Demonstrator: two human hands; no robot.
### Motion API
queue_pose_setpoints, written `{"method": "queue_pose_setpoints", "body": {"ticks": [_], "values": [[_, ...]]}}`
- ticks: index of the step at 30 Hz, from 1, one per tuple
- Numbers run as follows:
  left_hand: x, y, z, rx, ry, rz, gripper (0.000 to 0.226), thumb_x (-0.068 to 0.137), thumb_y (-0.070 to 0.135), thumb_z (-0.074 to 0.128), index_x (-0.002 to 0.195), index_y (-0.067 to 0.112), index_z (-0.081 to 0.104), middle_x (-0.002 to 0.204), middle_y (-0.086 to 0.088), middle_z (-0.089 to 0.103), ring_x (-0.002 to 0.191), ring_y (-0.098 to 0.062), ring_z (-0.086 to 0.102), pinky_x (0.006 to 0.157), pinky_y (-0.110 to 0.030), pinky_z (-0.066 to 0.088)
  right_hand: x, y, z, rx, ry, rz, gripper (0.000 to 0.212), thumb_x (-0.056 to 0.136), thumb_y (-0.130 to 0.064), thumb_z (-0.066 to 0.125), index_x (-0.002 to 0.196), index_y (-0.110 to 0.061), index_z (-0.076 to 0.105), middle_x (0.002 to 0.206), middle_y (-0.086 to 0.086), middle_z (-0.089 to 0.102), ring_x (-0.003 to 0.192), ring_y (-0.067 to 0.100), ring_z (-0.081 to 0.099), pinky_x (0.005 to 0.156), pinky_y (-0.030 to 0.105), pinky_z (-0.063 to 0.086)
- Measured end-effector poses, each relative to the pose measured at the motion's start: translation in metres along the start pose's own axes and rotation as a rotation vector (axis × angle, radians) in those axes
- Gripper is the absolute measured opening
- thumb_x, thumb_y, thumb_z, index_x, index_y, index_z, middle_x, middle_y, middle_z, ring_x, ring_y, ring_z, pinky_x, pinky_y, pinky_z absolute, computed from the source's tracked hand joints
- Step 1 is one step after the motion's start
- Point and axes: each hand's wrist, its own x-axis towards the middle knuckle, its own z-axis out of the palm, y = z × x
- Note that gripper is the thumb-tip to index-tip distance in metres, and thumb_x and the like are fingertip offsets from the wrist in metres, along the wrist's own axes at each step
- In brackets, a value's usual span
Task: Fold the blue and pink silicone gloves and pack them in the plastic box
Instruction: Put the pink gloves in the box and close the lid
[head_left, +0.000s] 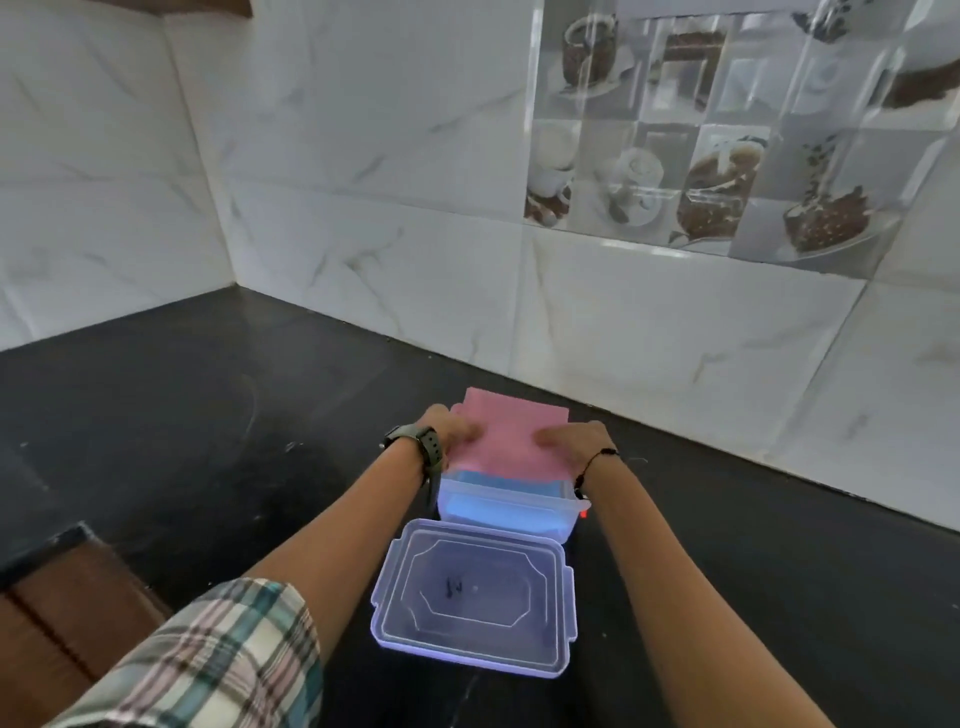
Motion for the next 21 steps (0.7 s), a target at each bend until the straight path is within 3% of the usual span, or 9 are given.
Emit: {"method": "queue_pose_setpoints", "body": {"ticks": [1,3,4,6,8,11,15,18,21], "values": [[0.002,-0.006,-0.001,0.102,0.011,0.030,0.044,0.087,0.012,0.059,0.126,-0.004,0.048,0.105,-0.012,0.062,0.100,-0.028,0.058,0.094,-0.032,0.046,0.003,0.006,0.006,-0.102,0.026,-0.018,0.048,0.073,-0.003,0.074,0.113,0.014,0.055,0.111,0.023,0.063,0.089,0.030,0.060,0.079,0.035,0.052],[0.002,-0.012,0.001,0.299,0.029,0.119,0.035,0.087,0.011,0.055,0.121,0.002,0.052,0.084,-0.001,0.058,0.087,-0.023,0.053,0.080,-0.024,0.040,0.008,0.015,0.015,-0.277,0.101,-0.062,0.042,0.072,-0.007,0.073,0.106,0.008,0.054,0.113,0.026,0.061,0.088,0.032,0.060,0.075,0.038,0.055],[0.003,-0.013,0.003,0.377,0.042,0.167,0.034,0.086,0.011,0.055,0.119,0.003,0.054,0.085,-0.002,0.060,0.087,-0.026,0.055,0.075,-0.024,0.039,0.009,0.019,0.019,-0.351,0.145,-0.084,0.040,0.072,-0.009,0.072,0.104,0.003,0.051,0.114,0.024,0.059,0.087,0.031,0.058,0.073,0.038,0.054],[0.009,-0.015,0.010,0.514,0.086,0.257,0.040,0.085,0.012,0.058,0.123,0.003,0.051,0.115,-0.014,0.062,0.104,-0.033,0.058,0.080,-0.028,0.044,0.011,0.023,0.023,-0.518,0.216,-0.155,0.045,0.073,-0.014,0.068,0.110,-0.001,0.045,0.115,0.019,0.056,0.089,0.030,0.058,0.068,0.035,0.050],[0.016,-0.018,0.018,0.654,0.125,0.307,0.053,0.086,0.016,0.061,0.132,0.001,0.039,0.133,-0.021,0.046,0.116,-0.036,0.053,0.092,-0.037,0.045,0.015,0.029,0.028,-0.646,0.239,-0.228,0.050,0.078,-0.015,0.063,0.120,0.001,0.040,0.119,0.018,0.053,0.096,0.033,0.059,0.068,0.033,0.045],[0.023,-0.024,0.024,0.972,0.134,0.420,0.052,0.092,0.017,0.053,0.135,-0.002,0.031,0.140,-0.025,0.034,0.120,-0.037,0.046,0.097,-0.038,0.042,0.019,0.032,0.033,-0.743,0.245,-0.285,0.052,0.087,-0.013,0.057,0.130,0.004,0.033,0.117,0.022,0.058,0.099,0.036,0.061,0.075,0.035,0.047],[0.031,-0.021,0.021,1.375,0.140,0.569,0.030,0.092,0.010,0.043,0.118,0.002,0.055,0.137,-0.019,0.037,0.124,-0.037,0.034,0.099,-0.041,0.039,0.020,0.024,0.034,-1.123,0.112,-0.267,0.034,0.095,-0.019,0.045,0.123,0.000,0.050,0.122,0.017,0.062,0.107,0.031,0.061,0.087,0.034,0.048],[0.031,-0.014,0.014,1.350,0.103,0.590,0.030,0.091,0.010,0.046,0.117,0.003,0.057,0.131,-0.017,0.043,0.119,-0.035,0.038,0.097,-0.041,0.041,0.007,0.008,0.031,-1.317,0.164,-0.392,0.040,0.094,-0.028,0.048,0.123,-0.001,0.051,0.126,0.016,0.057,0.114,0.029,0.054,0.095,0.034,0.044],[0.018,-0.035,-0.010,1.116,0.181,0.821,0.040,0.083,-0.004,0.051,0.122,0.003,0.054,0.128,-0.018,0.049,0.112,-0.033,0.045,0.096,-0.038,0.044,-0.020,0.012,0.012,-1.108,0.260,-0.643,0.046,0.089,-0.020,0.057,0.127,0.002,0.044,0.126,0.021,0.052,0.115,0.035,0.048,0.097,0.039,0.043]]}}
